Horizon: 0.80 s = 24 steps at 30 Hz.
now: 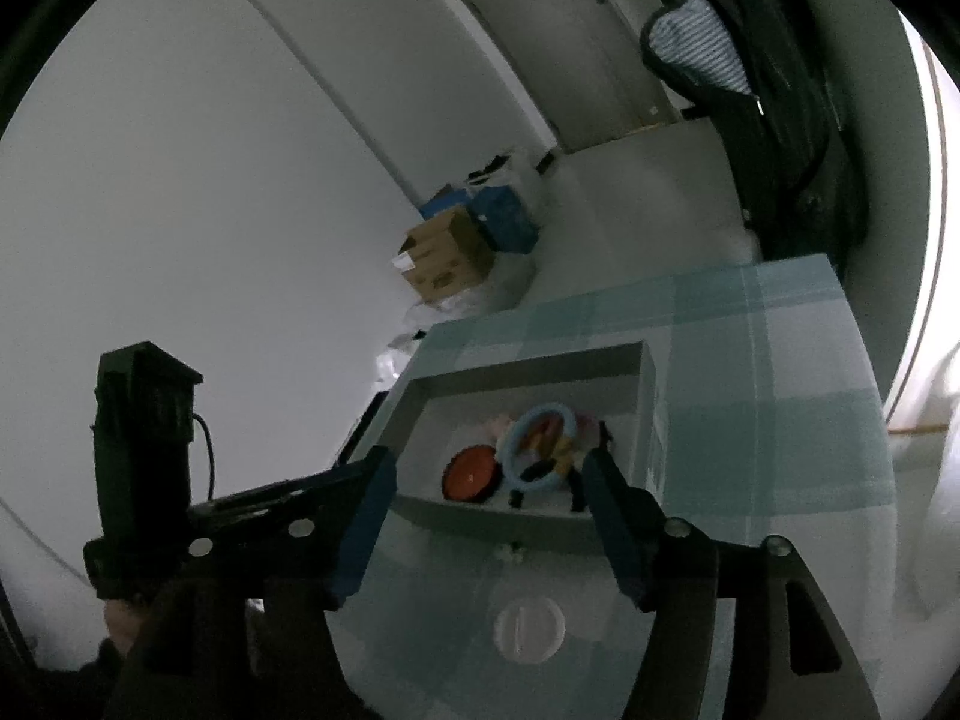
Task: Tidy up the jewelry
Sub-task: 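Withdraw both tools from the box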
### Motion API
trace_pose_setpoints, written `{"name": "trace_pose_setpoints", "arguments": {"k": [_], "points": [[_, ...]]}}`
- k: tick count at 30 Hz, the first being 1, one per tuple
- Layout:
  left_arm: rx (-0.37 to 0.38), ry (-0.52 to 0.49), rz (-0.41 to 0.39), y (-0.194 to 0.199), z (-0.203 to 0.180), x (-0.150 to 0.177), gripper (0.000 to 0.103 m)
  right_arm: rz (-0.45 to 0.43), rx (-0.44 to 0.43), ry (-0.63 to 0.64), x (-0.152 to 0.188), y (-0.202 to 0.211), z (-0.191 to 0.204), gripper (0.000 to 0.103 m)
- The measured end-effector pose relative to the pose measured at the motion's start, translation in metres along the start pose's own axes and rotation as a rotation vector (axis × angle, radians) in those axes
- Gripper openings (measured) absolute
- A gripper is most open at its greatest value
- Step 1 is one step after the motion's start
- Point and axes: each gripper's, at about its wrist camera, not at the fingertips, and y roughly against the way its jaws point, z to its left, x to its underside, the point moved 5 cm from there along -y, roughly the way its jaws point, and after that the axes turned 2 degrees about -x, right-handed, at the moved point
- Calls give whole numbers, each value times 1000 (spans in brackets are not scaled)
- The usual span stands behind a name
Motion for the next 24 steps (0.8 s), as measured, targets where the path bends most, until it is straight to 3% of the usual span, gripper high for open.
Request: {"name": "trace_pose_setpoints", "arguments": {"k": [4,7,8,14,24], "points": [[-7,-3,-8,4,-4,5,37,1,11,-15,12,6,1,71],[-30,-9,-29,7,-6,11,60,7,29,-3,21,11,3,71],[-38,-8,-39,8,-7,14,61,11,34,3,23,12,4,71],[-79,-14,-17,-1,-1,30,61,36,94,63,43,18,7,78],[-185,-58,38,-18,11,50,62,178,184,162,78,-8,4,78]]}}
